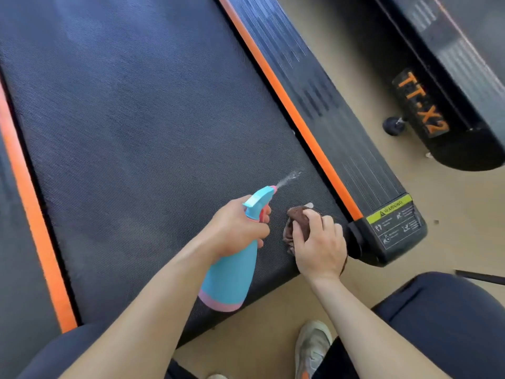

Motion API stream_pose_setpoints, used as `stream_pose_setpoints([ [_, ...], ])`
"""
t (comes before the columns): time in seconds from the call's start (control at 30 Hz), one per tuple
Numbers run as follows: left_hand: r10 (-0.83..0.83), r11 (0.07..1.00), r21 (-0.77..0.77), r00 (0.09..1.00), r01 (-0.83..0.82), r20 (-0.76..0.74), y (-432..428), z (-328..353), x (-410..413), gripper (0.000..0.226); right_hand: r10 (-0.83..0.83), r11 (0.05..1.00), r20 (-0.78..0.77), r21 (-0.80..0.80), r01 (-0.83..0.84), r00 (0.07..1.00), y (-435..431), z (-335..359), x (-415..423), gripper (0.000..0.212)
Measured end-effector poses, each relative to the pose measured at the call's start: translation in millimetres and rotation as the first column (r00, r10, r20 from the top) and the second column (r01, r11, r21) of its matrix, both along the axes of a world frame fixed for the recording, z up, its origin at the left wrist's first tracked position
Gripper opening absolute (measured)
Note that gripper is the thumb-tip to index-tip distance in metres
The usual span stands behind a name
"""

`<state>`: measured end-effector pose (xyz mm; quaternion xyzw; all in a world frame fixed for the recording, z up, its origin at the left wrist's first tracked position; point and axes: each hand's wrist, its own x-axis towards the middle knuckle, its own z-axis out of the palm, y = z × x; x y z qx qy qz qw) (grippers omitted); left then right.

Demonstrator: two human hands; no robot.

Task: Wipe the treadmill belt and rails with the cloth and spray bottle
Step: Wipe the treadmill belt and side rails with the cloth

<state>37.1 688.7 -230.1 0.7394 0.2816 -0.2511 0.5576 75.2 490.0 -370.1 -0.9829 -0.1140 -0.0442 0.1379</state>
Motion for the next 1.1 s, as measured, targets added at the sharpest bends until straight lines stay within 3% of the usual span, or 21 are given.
stream_pose_setpoints([
  [0.2,0.007,1.000,-0.018,1.000,-0.007,0.001,9.7,4.0,7.5,0.019,0.039,0.999,0.001,0.007,-0.039,0.999,11.2,8.2,16.2,0.035],
  [0.47,0.060,0.995,0.082,0.997,-0.064,0.047,30.7,-0.8,14.8,0.032,0.100,0.987,0.041,-0.131,-0.094,0.994,122.3,15.5,153.3,0.035],
  [0.6,0.030,0.995,0.090,0.998,-0.036,0.063,33.9,-2.3,14.8,0.037,0.141,0.977,0.141,-0.178,-0.115,0.980,76.5,18.3,119.7,0.029],
  [0.73,-0.012,0.997,0.078,0.997,0.005,0.081,32.0,-2.9,17.0,0.039,0.107,0.979,0.060,-0.181,-0.094,0.992,16.0,24.2,71.3,0.025],
  [0.97,0.001,0.993,0.121,0.996,-0.011,0.085,38.7,-2.4,20.4,0.037,0.168,0.940,0.114,-0.317,-0.125,0.979,100.7,20.8,151.5,0.020],
  [1.1,0.041,0.991,0.126,0.997,-0.048,0.063,42.9,-1.6,20.0,0.030,0.151,0.956,0.106,-0.268,-0.117,0.983,90.4,23.4,136.2,0.023],
])
